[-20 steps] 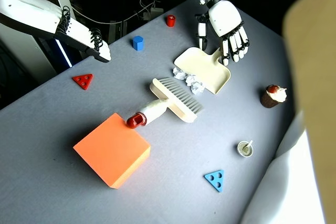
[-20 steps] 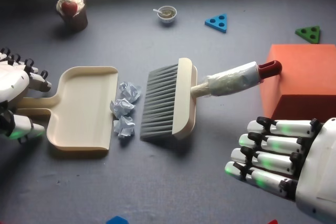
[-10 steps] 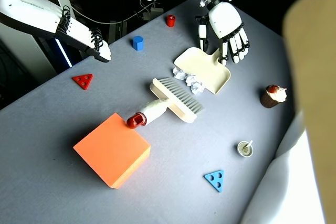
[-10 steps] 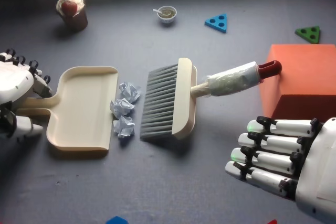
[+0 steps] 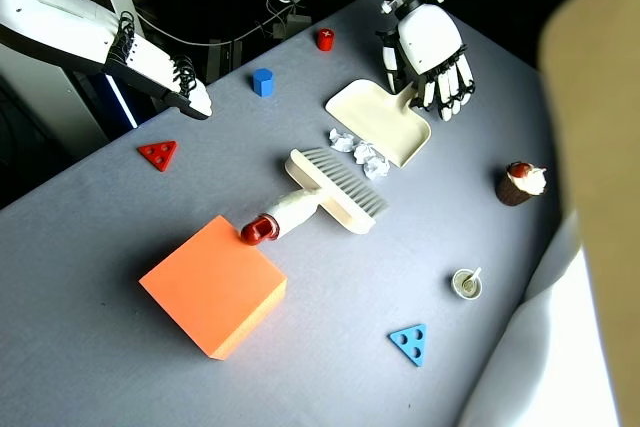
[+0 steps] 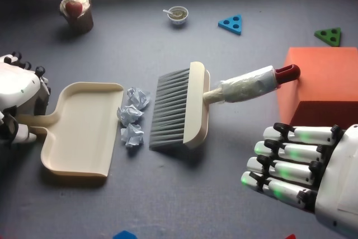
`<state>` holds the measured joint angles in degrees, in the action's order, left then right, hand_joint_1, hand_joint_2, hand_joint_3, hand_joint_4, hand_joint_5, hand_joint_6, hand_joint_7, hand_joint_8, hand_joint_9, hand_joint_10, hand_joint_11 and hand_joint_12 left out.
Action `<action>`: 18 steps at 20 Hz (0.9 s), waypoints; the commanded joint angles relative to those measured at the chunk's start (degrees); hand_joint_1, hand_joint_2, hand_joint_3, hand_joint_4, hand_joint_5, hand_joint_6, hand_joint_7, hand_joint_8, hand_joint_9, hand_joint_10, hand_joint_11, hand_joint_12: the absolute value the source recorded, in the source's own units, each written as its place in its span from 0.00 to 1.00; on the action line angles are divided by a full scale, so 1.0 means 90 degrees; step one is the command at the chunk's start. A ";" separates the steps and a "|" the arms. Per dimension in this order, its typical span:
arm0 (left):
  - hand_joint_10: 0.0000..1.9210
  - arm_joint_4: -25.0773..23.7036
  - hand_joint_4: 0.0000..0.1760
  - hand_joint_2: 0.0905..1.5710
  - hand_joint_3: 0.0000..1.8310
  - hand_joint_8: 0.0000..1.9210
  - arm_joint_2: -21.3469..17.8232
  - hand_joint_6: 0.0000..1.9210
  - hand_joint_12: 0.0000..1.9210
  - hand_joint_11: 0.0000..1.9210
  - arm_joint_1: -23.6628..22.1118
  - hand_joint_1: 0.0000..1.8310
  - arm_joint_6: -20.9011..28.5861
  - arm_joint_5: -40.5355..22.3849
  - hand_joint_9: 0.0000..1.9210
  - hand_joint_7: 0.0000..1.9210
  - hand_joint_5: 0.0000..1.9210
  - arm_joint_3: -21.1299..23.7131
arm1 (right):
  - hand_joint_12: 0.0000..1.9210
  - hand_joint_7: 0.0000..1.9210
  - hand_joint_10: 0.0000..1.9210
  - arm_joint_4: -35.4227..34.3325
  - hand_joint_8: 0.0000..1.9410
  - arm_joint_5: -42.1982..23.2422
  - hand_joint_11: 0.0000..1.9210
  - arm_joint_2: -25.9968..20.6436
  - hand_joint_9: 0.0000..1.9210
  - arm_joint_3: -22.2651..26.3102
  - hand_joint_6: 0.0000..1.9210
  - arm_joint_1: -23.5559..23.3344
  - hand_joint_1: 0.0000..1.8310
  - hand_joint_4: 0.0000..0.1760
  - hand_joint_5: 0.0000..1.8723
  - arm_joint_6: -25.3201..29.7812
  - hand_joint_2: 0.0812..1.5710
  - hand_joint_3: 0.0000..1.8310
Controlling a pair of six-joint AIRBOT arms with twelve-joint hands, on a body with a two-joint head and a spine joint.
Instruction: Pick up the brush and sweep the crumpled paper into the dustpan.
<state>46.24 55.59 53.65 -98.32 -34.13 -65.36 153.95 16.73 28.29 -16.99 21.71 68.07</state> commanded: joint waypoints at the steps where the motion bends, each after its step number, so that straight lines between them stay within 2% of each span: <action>1: 0.00 -0.0110 0.00 0.68 0.00 0.00 0.0013 0.47 0.41 0.02 -0.0133 0.60 -0.0126 -0.0420 0.21 0.23 0.54 -0.0081 | 0.00 0.12 0.00 0.0162 0.00 0.0553 0.12 -0.0061 0.11 0.0033 0.00 -0.0032 0.09 0.00 0.11 -0.0010 0.67 0.00; 4: 0.00 -0.0100 0.00 0.68 0.00 0.00 0.0054 0.46 0.42 0.02 -0.0236 0.61 -0.0175 -0.0327 0.21 0.24 0.54 -0.0192 | 0.01 0.12 0.00 0.0161 0.00 0.0556 0.13 -0.0062 0.12 0.0030 0.00 -0.0032 0.15 0.00 0.10 -0.0010 0.64 0.00; 5: 0.00 -0.0108 0.00 0.68 0.00 0.00 0.0062 0.46 0.42 0.02 -0.0272 0.60 -0.0178 -0.0294 0.21 0.23 0.54 -0.0239 | 0.02 0.15 0.01 0.0159 0.00 0.0557 0.15 -0.0062 0.15 0.0029 0.00 -0.0032 0.25 0.00 0.12 -0.0010 0.59 0.00; 6: 0.00 -0.0132 0.00 0.68 0.00 0.00 0.0074 0.47 0.42 0.02 -0.0334 0.60 -0.0180 -0.0220 0.21 0.23 0.54 -0.0309 | 0.01 0.15 0.00 0.0156 0.00 0.0568 0.15 -0.0064 0.15 0.0029 0.00 -0.0032 0.29 0.00 0.12 -0.0010 0.58 0.00; 9: 0.00 -0.0199 0.00 0.68 0.00 0.00 0.0091 0.47 0.42 0.02 -0.0523 0.60 -0.0183 -0.0019 0.21 0.23 0.54 -0.0456 | 0.00 0.12 0.00 0.0005 0.00 0.0828 0.12 -0.0063 0.12 0.0028 0.00 -0.0032 0.43 0.00 0.08 -0.0036 0.58 0.00; 10: 0.00 -0.0213 0.06 0.68 0.00 0.00 0.0103 0.47 0.42 0.02 -0.0576 0.59 -0.0183 0.0004 0.21 0.23 0.53 -0.0487 | 0.00 0.12 0.00 -0.0127 0.00 0.1006 0.12 -0.0054 0.12 0.0029 0.00 -0.0032 0.46 0.00 0.08 -0.0090 0.58 0.00; 11: 0.00 -0.0227 0.24 0.69 0.00 0.00 0.0128 0.49 0.42 0.01 -0.0644 0.58 -0.0183 0.0025 0.21 0.23 0.52 -0.0533 | 0.00 0.13 0.00 -0.0359 0.00 0.1274 0.12 -0.0026 0.12 0.0023 0.01 -0.0031 0.50 0.00 0.10 -0.0232 0.57 0.00; 12: 0.00 -0.0252 0.37 0.69 0.00 0.00 0.0145 0.50 0.42 0.01 -0.0689 0.58 -0.0183 0.0060 0.20 0.23 0.51 -0.0563 | 0.00 0.13 0.00 -0.0689 0.00 0.1526 0.12 0.0046 0.12 0.0015 0.01 -0.0031 0.51 0.00 0.10 -0.0576 0.58 0.00; 13: 0.00 -0.0284 0.32 0.69 0.00 0.00 0.0153 0.51 0.42 0.00 -0.0720 0.58 -0.0184 0.0092 0.19 0.23 0.51 -0.0579 | 0.01 0.14 0.00 -0.1145 0.00 0.1852 0.14 0.0172 0.14 0.0011 0.00 -0.0030 0.56 0.00 0.12 -0.1045 0.57 0.00; 14: 0.00 -0.0298 0.42 0.69 0.00 0.00 0.0155 0.51 0.42 0.01 -0.0746 0.57 -0.0184 0.0109 0.19 0.23 0.51 -0.0584 | 0.01 0.14 0.00 -0.1664 0.00 0.2287 0.15 0.0337 0.15 0.0018 0.00 -0.0017 0.57 0.00 0.12 -0.1554 0.58 0.00; 15: 0.00 -0.0312 0.25 0.70 0.00 0.00 0.0155 0.52 0.42 0.01 -0.0776 0.58 -0.0184 0.0127 0.19 0.22 0.51 -0.0587 | 0.01 0.13 0.00 -0.1991 0.00 0.2621 0.15 0.0489 0.14 0.0029 0.00 -0.0017 0.59 0.00 0.12 -0.1986 0.58 0.00; 16: 0.00 -0.0328 0.21 0.69 0.00 0.00 0.0154 0.50 0.42 0.01 -0.0802 0.58 -0.0184 0.0126 0.20 0.23 0.51 -0.0585 | 0.02 0.15 0.01 -0.2149 0.01 0.2849 0.17 0.0587 0.16 0.0059 0.01 -0.0009 0.62 0.00 0.14 -0.2157 0.58 0.00; 18: 0.00 -0.0361 0.21 0.69 0.00 0.00 0.0153 0.50 0.43 0.01 -0.0889 0.58 -0.0184 0.0177 0.20 0.23 0.52 -0.0584 | 0.02 0.15 0.00 -0.2216 0.00 0.3996 0.17 0.0946 0.16 0.0162 0.00 0.0186 0.63 0.00 0.14 -0.2413 0.60 0.01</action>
<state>44.42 57.04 46.44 -99.59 -27.44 -70.22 130.91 45.36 37.34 -15.94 23.97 46.70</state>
